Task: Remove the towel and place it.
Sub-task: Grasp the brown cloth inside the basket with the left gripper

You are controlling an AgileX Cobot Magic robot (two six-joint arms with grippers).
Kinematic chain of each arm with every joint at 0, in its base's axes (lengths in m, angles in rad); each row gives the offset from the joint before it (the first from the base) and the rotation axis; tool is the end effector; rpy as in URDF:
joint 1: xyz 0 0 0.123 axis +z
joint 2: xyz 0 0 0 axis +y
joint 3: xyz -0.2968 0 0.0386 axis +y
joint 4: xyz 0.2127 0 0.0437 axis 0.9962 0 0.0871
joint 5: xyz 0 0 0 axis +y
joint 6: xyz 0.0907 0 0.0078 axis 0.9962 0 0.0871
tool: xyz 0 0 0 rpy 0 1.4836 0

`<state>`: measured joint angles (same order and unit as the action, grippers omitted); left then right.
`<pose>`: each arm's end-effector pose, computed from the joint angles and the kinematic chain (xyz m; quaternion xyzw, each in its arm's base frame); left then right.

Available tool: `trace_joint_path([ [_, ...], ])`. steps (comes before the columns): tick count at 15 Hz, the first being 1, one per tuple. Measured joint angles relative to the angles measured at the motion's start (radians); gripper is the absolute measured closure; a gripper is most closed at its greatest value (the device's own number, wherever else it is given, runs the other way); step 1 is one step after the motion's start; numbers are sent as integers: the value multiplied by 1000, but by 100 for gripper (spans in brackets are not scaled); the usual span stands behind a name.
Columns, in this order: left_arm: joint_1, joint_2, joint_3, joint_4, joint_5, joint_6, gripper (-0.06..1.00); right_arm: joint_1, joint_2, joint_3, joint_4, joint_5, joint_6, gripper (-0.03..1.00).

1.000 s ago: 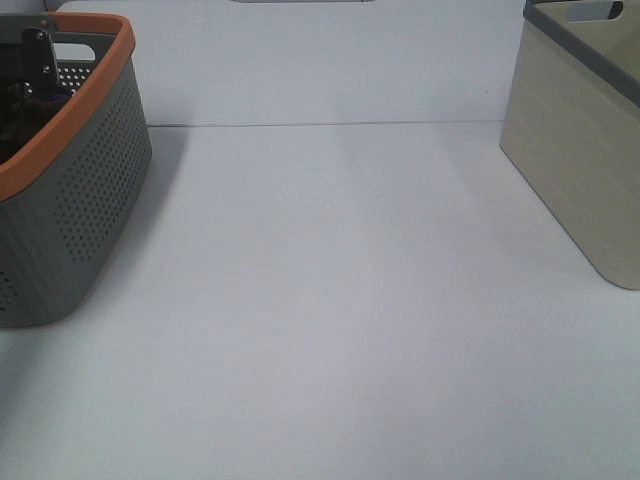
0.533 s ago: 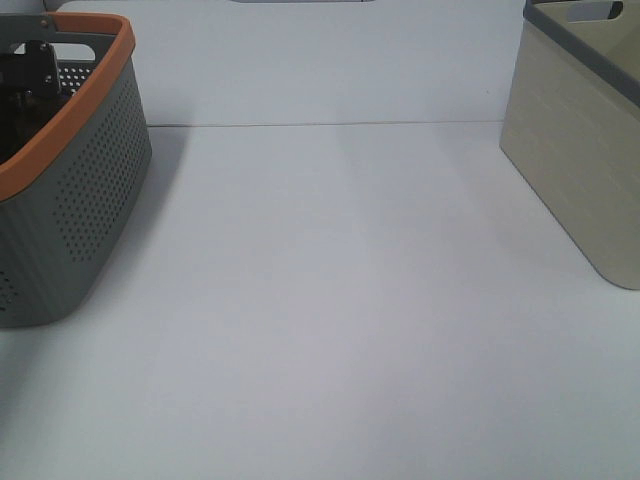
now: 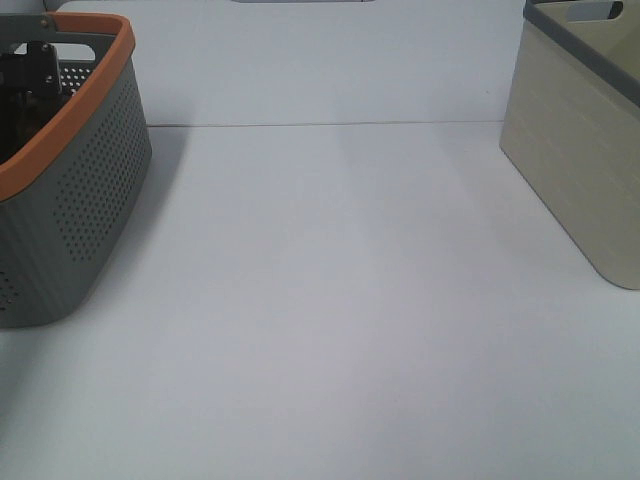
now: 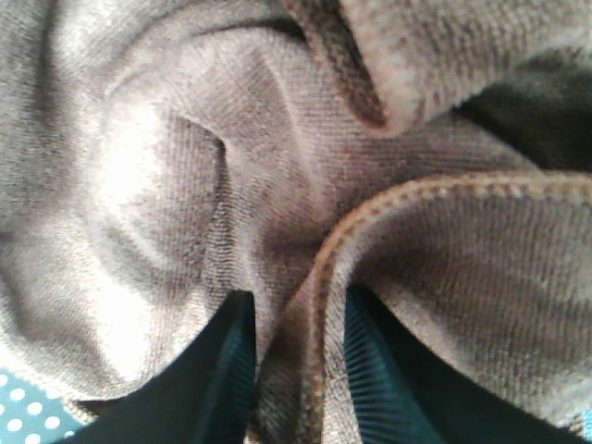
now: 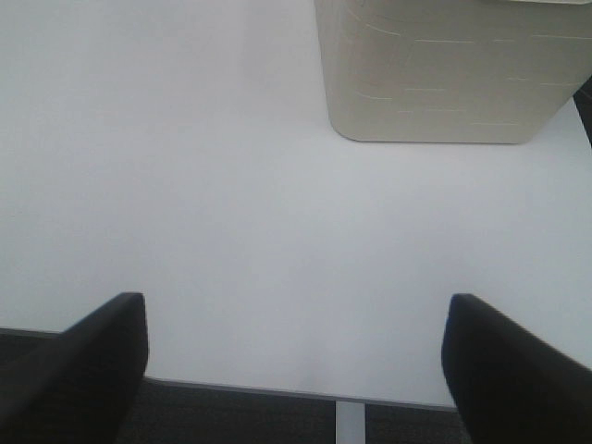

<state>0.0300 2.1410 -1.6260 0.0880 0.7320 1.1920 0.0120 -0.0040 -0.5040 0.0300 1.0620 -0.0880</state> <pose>0.4353 0.0184 0.2020 0.5585 0.8032 0.1460 0.1466 -0.0512 0.0018 0.2610 -0.0432 0.8503 -0.0049 0.5245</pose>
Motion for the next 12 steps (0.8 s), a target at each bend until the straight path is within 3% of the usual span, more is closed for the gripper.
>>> trace_joint_path([
  [4, 0, 0, 0, -1, -14, 0, 66, 0, 0, 0, 0, 0, 0, 21],
  [5, 0, 0, 0, -2, -14, 0, 82, 0, 0, 0, 0, 0, 0, 21],
  [7, -1, 0, 0, -3, -19, 0, 94, 0, 0, 0, 0, 0, 0, 21],
  [12, -1, -62, 0, 21, -13, 0, 94, 0, 0, 0, 0, 0, 0, 21],
])
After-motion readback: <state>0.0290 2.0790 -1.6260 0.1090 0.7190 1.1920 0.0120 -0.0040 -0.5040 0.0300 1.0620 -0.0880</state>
